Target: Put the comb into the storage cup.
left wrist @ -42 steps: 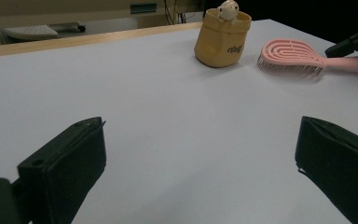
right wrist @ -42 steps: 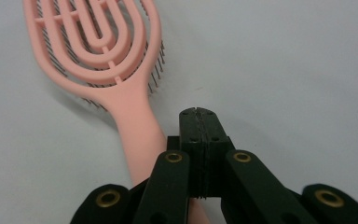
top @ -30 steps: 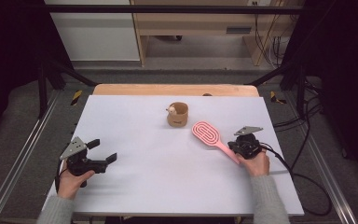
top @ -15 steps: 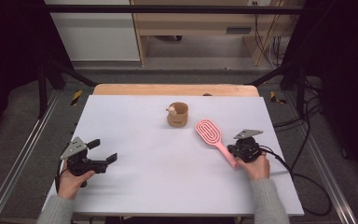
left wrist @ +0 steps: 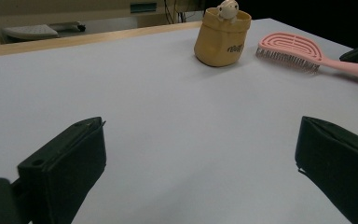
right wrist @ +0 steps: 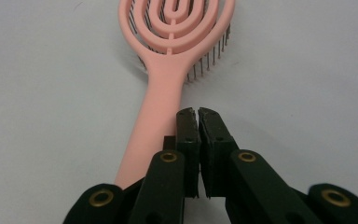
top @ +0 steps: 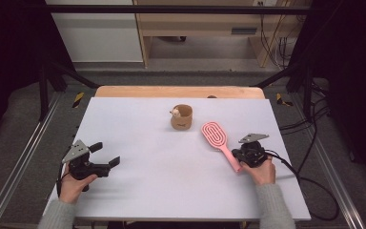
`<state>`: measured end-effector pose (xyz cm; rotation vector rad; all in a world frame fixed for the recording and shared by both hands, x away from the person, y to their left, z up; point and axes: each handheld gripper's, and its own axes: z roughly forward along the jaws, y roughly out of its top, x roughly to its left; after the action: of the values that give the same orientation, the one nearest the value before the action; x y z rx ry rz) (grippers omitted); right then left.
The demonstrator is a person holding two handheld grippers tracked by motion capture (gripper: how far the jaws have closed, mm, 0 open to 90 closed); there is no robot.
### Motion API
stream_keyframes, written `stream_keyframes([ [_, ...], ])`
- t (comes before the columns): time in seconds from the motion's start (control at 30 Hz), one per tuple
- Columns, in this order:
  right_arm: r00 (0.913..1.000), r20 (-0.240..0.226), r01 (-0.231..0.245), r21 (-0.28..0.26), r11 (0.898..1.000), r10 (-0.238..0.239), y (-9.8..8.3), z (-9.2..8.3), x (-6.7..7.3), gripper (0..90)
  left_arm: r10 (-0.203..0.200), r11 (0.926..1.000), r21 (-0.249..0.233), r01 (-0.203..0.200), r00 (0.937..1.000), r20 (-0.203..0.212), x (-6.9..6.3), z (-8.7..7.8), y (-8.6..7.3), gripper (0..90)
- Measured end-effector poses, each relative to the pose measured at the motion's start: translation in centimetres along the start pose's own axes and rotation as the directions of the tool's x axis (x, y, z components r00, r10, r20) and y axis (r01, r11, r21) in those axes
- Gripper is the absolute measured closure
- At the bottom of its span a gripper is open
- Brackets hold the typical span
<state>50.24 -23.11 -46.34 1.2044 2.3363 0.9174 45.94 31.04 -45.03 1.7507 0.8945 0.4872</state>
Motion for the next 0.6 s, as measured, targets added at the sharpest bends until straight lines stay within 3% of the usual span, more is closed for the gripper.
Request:
stream_keyframes([
  [0.43, 0.9982, 0.043, -0.038, -0.077, 0.996, 0.042, 0.4, -1.1, -0.7, 62.8, 0.001, 1.0000, 0.002, -0.001, 1.0000, 0.002, 0.0, 0.0, 0.0, 1.7],
  [0.6, 0.9969, 0.048, -0.055, -0.130, 0.990, 0.062, 0.8, -2.1, -1.0, 46.1, 0.002, 1.0000, 0.004, -0.002, 1.0000, 0.002, 0.0, 0.1, 0.0, 1.7],
])
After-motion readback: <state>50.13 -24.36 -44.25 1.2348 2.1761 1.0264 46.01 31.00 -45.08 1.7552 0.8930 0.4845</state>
